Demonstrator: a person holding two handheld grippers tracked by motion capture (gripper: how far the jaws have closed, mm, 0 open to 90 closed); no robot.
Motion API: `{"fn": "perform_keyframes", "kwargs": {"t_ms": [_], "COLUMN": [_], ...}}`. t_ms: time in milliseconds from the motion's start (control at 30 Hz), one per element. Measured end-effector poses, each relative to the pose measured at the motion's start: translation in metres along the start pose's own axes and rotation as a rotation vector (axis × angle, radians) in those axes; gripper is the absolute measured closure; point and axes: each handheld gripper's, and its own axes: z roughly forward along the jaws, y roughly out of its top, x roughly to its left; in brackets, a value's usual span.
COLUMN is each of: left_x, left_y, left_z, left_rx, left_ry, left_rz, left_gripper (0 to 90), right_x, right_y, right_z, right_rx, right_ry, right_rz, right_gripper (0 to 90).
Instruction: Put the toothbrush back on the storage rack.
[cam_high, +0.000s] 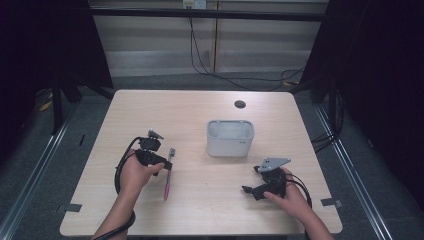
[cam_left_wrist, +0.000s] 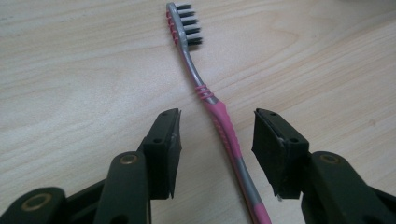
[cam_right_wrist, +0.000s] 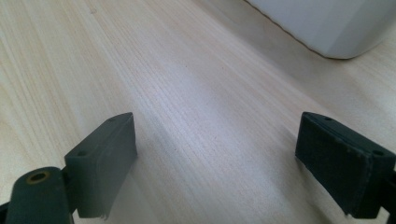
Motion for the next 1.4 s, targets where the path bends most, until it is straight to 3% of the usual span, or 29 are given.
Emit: {"fn": "perform_keyframes", "kwargs": {"t_ms": [467, 867, 1033, 1167, 1267, 1400], "left_x": [-0.004, -0.004, -0.009, -0.012, -0.016, -0.015], "left_y": [0.014, 0.018, 0.019, 0.02, 0.022, 0.022], "left_z": [0.01, 0.022, 0.027, 0.028, 0.028, 0.028], "left_rx": [0.036, 0.061, 0.087, 0.12, 0.146, 0.15], "left_ry": [0.009, 0.046, 0.063, 0.076, 0.113, 0.107], "left_rz": [-0.054, -0.104, -0.108, -0.127, -0.126, -0.14], "left_gripper": [57.5, 61.9, 67.8, 78.9, 80.2, 80.5], "right_x": [0.0, 0.0, 0.0, 0.0, 0.0, 0.0], "right_y": [0.0, 0.0, 0.0, 0.0, 0.0, 0.0], "right_z": [0.0, 0.0, 0.0, 0.0, 0.0, 0.0], "right_rx": [0.0, 0.0, 0.0, 0.0, -0.001, -0.002], "right_ry": [0.0, 0.0, 0.0, 0.0, 0.0, 0.0], "right_rz": [0.0, 0.0, 0.0, 0.0, 0.002, 0.001], "right_gripper": [11.8, 11.8, 11.8, 11.9, 11.9, 11.9]}}
